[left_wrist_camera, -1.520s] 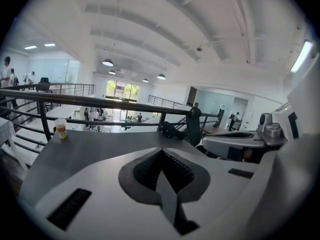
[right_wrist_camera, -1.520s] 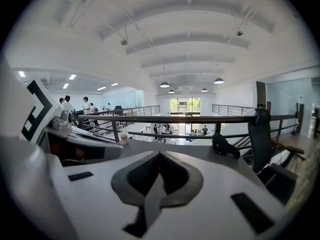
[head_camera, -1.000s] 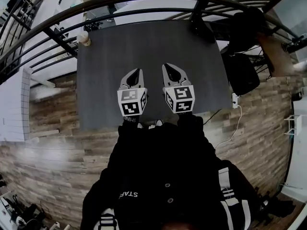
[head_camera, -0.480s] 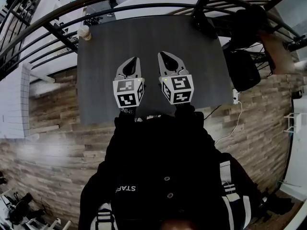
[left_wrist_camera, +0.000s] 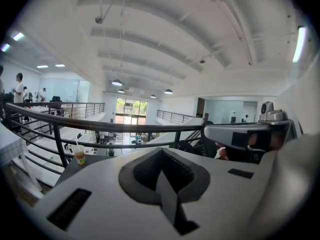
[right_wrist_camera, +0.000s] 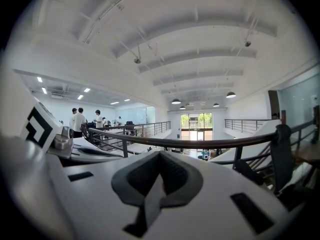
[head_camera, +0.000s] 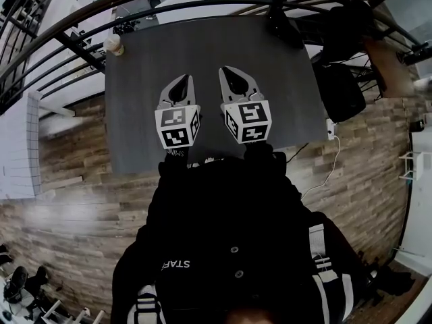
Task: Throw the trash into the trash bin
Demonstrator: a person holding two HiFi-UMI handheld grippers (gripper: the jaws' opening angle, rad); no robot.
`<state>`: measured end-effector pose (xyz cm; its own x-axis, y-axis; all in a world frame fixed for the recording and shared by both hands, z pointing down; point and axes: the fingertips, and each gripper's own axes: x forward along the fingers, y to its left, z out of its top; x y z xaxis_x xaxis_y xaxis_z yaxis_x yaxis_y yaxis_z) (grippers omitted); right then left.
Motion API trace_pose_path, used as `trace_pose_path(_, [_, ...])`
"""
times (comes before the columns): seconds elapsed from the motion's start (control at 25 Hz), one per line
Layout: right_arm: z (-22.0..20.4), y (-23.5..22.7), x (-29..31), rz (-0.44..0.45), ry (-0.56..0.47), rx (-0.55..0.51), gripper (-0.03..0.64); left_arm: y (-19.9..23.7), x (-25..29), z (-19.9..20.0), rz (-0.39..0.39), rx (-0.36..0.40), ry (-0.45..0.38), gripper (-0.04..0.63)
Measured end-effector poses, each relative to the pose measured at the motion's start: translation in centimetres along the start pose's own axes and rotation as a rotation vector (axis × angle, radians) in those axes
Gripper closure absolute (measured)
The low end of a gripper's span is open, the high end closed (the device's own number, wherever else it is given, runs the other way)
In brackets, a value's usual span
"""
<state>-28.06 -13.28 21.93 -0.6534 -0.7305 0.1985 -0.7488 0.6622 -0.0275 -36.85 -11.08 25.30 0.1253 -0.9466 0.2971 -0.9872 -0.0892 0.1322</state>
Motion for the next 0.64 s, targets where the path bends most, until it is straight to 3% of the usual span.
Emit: trace_pose_path(0.64, [-0.24,-0.28,0.21,-0.002,-0.011,0.011,0.603,-0.07,0.73,-0.77,-0.009,-0.009,0.014,0.595])
